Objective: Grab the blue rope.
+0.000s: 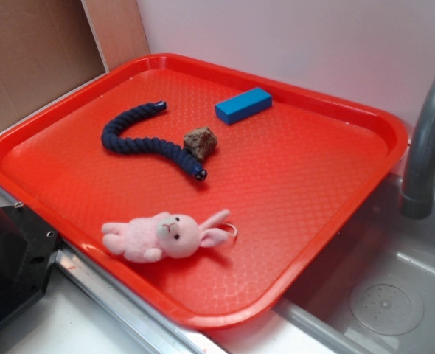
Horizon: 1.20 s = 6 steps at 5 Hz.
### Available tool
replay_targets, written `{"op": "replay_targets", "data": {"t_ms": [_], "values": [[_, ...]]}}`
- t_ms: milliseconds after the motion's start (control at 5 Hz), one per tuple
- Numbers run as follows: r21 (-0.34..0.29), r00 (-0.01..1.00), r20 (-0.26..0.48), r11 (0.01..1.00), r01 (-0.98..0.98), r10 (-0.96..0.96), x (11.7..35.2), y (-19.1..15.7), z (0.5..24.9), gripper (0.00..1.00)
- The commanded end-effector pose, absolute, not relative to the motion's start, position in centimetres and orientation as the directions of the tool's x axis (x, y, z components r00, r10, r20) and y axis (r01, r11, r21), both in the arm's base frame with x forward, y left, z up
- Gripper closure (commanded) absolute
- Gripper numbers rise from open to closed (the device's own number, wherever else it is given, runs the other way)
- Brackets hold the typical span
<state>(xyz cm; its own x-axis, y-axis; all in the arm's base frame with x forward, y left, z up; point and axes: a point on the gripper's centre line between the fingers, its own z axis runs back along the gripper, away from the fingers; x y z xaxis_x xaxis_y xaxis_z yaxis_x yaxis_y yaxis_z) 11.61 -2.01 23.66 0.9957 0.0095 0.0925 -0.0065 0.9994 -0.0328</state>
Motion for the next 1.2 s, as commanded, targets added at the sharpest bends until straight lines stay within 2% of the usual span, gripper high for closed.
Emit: {"op": "replay_targets", "data": {"t_ms": [0, 200, 400, 600, 800, 1000], "values": [[-0.033, 0.996, 0.092, 0.999, -0.007, 0.01, 11.6, -2.0, 23.7, 0.0], [-0.072, 0.989, 0.115, 0.994, -0.081, 0.089, 11.8, -1.4, 23.1, 0.0], [-0.102, 0.941, 0.104, 0.945, -0.312, 0.322, 12.1, 0.4, 22.0, 0.0], [-0.126, 0.829, 0.116, 0.836, -0.533, 0.546, 13.7, 2.6, 19.2, 0.0], [-0.053, 0.675, 0.127, 0.684, -0.727, 0.727, 14.9, 3.8, 16.1, 0.0], [-0.086, 0.467, 0.167, 0.484, -0.871, 0.869, 16.4, 4.9, 12.4, 0.0]]}}
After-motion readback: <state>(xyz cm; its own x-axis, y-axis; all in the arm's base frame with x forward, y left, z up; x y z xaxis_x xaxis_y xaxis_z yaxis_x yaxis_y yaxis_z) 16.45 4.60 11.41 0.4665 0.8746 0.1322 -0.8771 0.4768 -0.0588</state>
